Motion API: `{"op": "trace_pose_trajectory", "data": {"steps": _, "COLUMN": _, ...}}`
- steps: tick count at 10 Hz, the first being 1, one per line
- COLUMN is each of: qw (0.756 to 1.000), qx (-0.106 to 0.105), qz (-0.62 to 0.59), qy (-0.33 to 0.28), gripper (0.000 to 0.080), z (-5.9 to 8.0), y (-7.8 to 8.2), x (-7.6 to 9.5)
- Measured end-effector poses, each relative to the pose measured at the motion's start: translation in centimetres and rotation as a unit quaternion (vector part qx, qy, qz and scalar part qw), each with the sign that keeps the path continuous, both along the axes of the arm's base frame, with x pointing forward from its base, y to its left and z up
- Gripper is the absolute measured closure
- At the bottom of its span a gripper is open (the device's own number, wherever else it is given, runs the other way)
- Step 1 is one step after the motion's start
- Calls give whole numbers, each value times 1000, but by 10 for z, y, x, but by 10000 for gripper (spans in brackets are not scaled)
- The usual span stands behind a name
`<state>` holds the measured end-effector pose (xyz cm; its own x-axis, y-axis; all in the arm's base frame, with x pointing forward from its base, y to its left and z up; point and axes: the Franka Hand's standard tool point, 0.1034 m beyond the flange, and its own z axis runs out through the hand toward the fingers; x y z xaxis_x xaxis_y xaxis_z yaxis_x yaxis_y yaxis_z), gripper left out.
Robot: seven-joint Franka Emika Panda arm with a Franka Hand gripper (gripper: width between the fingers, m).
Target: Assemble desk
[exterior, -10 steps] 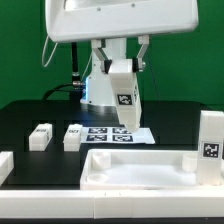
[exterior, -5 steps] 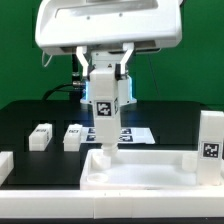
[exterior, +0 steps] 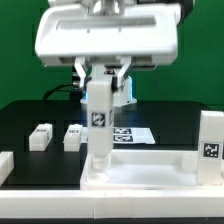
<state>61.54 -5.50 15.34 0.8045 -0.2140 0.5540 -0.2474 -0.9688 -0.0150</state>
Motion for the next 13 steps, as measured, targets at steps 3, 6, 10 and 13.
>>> {"op": "trace_pose_trajectory", "data": {"steps": 3, "qw": 1000, "qx": -18, "qz": 5, "qy": -2, "gripper": 511, "z": -11, "y": -13, "x": 0}}
{"op": "trace_pose_trajectory", "data": {"steps": 6, "qw": 1000, "qx": -14, "qz": 13, "qy": -1, "gripper": 511, "z": -12, "y": -1, "x": 2}}
{"op": "trace_pose_trajectory", "data": {"steps": 10, "qw": 1000, "qx": -15, "qz": 17, "qy": 2, "gripper": 511, "z": -17, "y": 2, "x": 1}}
{"op": "trace_pose_trajectory", "data": {"steps": 13, "qw": 1000, "qx": -18, "qz": 18, "qy": 9, "gripper": 511, "z": -29, "y": 2, "x": -2}}
